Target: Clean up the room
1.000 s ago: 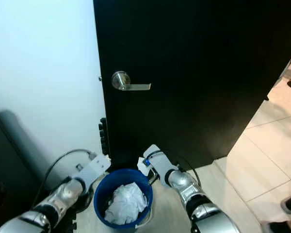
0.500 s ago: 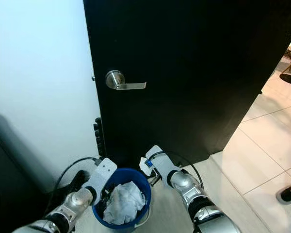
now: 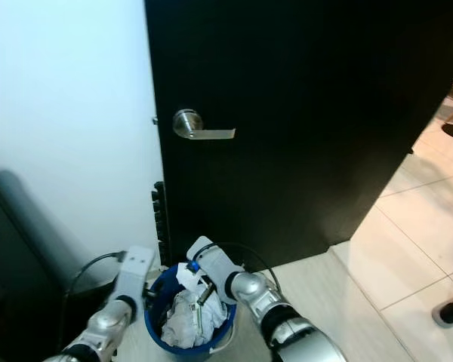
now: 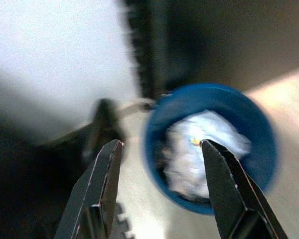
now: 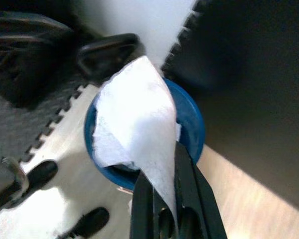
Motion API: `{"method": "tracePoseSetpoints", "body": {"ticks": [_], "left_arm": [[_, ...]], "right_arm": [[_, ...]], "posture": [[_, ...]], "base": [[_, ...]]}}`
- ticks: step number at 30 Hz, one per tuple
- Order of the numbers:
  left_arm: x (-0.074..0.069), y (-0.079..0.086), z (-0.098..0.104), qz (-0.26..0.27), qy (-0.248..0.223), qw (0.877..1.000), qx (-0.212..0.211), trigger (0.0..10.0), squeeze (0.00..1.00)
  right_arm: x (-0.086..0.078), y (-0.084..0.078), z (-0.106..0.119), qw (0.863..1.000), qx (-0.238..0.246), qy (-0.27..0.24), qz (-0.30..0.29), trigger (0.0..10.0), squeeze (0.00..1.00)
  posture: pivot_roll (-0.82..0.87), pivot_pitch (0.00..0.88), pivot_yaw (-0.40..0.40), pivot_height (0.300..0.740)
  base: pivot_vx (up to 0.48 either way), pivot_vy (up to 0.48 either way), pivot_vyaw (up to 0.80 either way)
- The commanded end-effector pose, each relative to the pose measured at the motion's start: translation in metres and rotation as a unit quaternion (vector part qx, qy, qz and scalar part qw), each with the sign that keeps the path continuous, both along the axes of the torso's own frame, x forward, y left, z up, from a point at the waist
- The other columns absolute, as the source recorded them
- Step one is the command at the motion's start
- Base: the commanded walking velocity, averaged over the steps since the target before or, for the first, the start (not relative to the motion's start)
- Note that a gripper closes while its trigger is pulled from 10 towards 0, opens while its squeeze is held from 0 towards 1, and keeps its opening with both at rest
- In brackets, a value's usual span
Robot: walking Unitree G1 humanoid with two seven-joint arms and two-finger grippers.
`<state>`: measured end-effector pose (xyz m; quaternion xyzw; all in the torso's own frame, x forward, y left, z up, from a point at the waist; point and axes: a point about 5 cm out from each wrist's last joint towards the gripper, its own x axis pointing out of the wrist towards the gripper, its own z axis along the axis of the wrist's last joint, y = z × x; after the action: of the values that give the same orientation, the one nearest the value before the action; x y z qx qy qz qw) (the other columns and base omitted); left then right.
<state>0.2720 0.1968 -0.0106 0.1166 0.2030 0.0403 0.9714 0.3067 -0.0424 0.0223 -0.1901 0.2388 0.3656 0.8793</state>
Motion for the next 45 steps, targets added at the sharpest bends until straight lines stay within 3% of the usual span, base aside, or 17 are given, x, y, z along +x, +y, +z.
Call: {"method": "tracePoseSetpoints", "body": {"ticks": [1, 5, 12, 13, 15, 16, 17, 23, 28, 33, 34, 35, 36, 40, 43, 45], "left_arm": [[0.0, -0.001, 0.003, 0.005, -0.019, 1.0, 0.012, 10.0, 0.0], [-0.007, -0.012, 0.014, -0.026, -0.072, 0.997, 0.022, 10.0, 0.0], [-0.028, -0.027, 0.012, -0.043, -0.074, 0.996, 0.027, 10.0, 0.0], [-0.038, -0.036, 0.011, -0.062, -0.068, 0.995, 0.035, 10.0, 0.0], [-0.057, -0.045, 0.012, -0.093, -0.062, 0.992, 0.052, 10.0, 0.0], [-0.057, -0.045, 0.012, -0.093, -0.062, 0.992, 0.052, 10.0, 0.0], [-0.065, -0.044, 0.013, -0.096, -0.058, 0.992, 0.056, 10.0, 0.0], [-0.063, -0.041, 0.018, -0.099, -0.048, 0.992, 0.06, 10.0, 0.0], [-0.055, -0.044, 0.02, -0.117, -0.044, 0.99, 0.067, 10.0, 0.0], [-0.045, -0.048, 0.024, -0.128, -0.035, 0.989, 0.068, 10.0, 0.0], [-0.042, -0.049, 0.025, -0.131, -0.035, 0.989, 0.066, 10.0, 0.0], [-0.036, -0.05, 0.024, -0.138, -0.031, 0.988, 0.062, 10.0, 0.0], [-0.034, -0.051, 0.023, -0.142, -0.029, 0.988, 0.061, 10.0, 0.0], [-0.032, -0.051, 0.023, -0.146, -0.025, 0.987, 0.06, 10.0, 0.0], [-0.023, -0.05, 0.005, -0.156, 0.023, 0.986, 0.045, 10.0, 0.0], [-0.025, -0.044, -0.013, -0.143, 0.077, 0.986, 0.029, 10.0, 0.0]], "right_arm": [[0.003, -0.003, 0.001, 0.999, 0.009, 0.01, -0.042, 10.0, 0.0], [0.007, 0.002, 0.004, 0.997, 0.019, 0.014, -0.078, 10.0, 0.0], [0.011, 0.006, 0.009, 0.995, 0.008, -0.003, -0.102, 10.0, 0.0], [0.018, 0.008, 0.018, 0.992, 0.023, -0.014, -0.123, 10.0, 1.0], [0.03, 0.014, 0.036, 0.982, 0.078, -0.016, -0.17, 10.0, 1.0], [0.03, 0.014, 0.036, 0.982, 0.078, -0.016, -0.17, 10.0, 1.0], [0.036, 0.018, 0.046, 0.974, 0.116, -0.01, -0.193, 10.0, 1.0], [0.041, 0.015, 0.052, 0.962, 0.156, 0.0, -0.225, 10.0, 1.0], [0.037, -0.003, 0.038, 0.962, 0.125, 0.0, -0.242, 10.0, 1.0], [0.027, -0.042, 0.012, 0.957, 0.069, 0.005, -0.281, 10.0, 1.0], [0.022, -0.053, 0.005, 0.955, 0.053, 0.008, -0.29, 10.0, 0.18], [0.014, -0.073, -0.008, 0.95, 0.033, 0.018, -0.311, 10.0, 0.0], [0.009, -0.082, -0.013, 0.946, 0.026, 0.025, -0.323, 10.0, 0.0], [0.006, -0.088, -0.017, 0.942, 0.023, 0.031, -0.333, 10.0, 0.0], [-0.034, -0.137, -0.052, 0.915, -0.023, 0.084, -0.393, 10.0, 0.0], [-0.064, -0.161, -0.071, 0.896, -0.053, 0.121, -0.424, 10.0, 0.0]], "posture": [[0.15, 0.057, -0.192, 0.739], [0.19, 0.096, -0.207, 0.739], [0.23, 0.157, -0.218, 0.739], [0.28, 0.221, -0.221, 0.739], [0.29, 0.243, -0.215, 0.739], [0.29, 0.243, -0.215, 0.739], [0.29, 0.247, -0.21, 0.739], [0.28, 0.24, -0.2, 0.739], [0.26, 0.215, -0.189, 0.739], [0.24, 0.18, -0.185, 0.739], [0.23, 0.164, -0.181, 0.739], [0.21, 0.145, -0.179, 0.739], [0.21, 0.145, -0.179, 0.739], [0.21, 0.139, -0.178, 0.739], [0.16, 0.064, -0.155, 0.739], [0.13, 0.03, -0.141, 0.739]], "base": [[0.0, 0.0, 0.0], [0.0, 0.0, 0.0], [0.0, 0.0, 0.0], [0.0, 0.0, 0.0], [0.0, 0.0, 0.0], [0.0, 0.0, 0.0], [0.0, 0.0, 0.0], [0.0, 0.0, 0.0], [0.0, 0.0, 0.0], [0.0, 0.0, 0.0], [0.0, 0.0, 0.0], [0.0, 0.0, 0.0], [0.0, 0.0, 0.0], [0.0, 0.0, 0.0], [0.0, 0.0, 0.0], [0.0, 0.0, 0.0]]}}
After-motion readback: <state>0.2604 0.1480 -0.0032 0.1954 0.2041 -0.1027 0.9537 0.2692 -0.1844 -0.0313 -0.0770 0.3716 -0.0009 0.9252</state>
